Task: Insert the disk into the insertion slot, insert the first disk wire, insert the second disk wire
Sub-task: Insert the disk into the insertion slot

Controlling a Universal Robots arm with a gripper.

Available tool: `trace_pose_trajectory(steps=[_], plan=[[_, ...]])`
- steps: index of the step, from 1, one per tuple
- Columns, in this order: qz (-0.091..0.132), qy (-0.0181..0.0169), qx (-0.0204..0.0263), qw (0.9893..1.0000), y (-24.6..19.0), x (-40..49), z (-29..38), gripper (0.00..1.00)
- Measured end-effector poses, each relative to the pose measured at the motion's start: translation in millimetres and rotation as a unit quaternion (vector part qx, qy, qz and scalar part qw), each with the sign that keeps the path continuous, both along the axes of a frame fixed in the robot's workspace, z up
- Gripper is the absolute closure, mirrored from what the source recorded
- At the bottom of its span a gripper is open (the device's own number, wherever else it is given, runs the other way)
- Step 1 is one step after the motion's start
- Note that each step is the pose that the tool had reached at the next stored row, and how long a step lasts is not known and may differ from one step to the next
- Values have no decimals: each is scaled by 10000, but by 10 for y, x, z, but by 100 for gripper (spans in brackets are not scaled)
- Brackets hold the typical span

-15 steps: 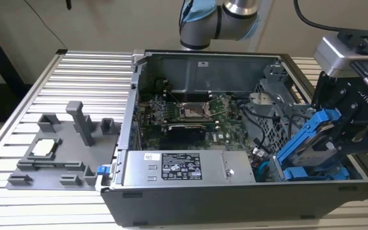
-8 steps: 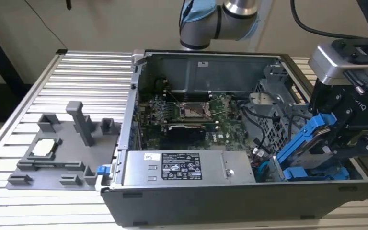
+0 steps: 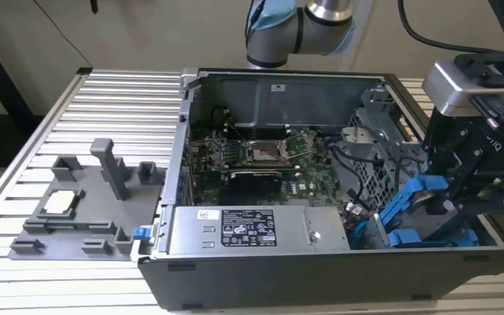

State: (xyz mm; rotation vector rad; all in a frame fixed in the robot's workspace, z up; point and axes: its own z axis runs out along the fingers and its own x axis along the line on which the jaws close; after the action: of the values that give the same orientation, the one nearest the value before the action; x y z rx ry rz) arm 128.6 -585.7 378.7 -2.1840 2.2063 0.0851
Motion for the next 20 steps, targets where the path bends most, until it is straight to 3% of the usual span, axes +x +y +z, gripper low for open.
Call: trace_pose_trajectory(steps=[2,3,10,12,13,16,19,20], plan=[[-1,-4,2,10000,0,-1,0,60],[0,-7,4,10000,0,-1,0,53],[0,-11,2,10000,9,0,60,53],[-1,-50,10,10000,11,-2,62,53],[-1,-91,42,9999,11,-2,62,53],[-3,-241,263,9994,12,-4,63,53],[-5,-326,535,9980,12,-5,63,53],[-2,-344,594,9976,12,-5,63,53]])
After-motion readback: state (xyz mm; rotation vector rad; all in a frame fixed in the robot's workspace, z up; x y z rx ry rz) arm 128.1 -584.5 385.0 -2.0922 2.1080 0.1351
